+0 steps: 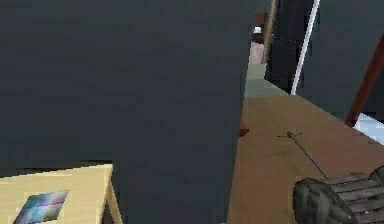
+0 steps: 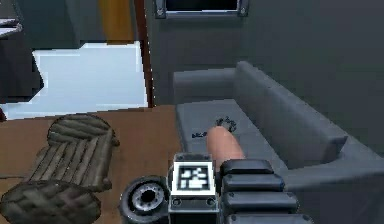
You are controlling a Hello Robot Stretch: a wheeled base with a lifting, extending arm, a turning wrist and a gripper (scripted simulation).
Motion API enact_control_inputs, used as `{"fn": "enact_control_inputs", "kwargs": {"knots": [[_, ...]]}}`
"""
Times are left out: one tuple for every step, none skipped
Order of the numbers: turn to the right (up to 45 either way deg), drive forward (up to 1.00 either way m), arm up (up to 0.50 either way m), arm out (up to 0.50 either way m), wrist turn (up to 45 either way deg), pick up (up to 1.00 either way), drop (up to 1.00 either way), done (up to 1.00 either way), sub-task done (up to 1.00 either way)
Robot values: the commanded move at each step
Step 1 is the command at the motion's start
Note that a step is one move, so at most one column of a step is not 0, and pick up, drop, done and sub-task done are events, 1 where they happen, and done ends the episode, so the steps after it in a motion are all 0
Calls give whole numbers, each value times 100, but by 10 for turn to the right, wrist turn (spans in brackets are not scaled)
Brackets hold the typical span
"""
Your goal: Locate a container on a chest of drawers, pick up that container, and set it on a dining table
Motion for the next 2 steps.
{"fn": "enact_control_inputs", "kwargs": {"knots": [[-450, 0, 0, 0, 0, 0, 0, 0, 0], [-450, 0, 0, 0, 0, 0, 0, 0, 0]]}}
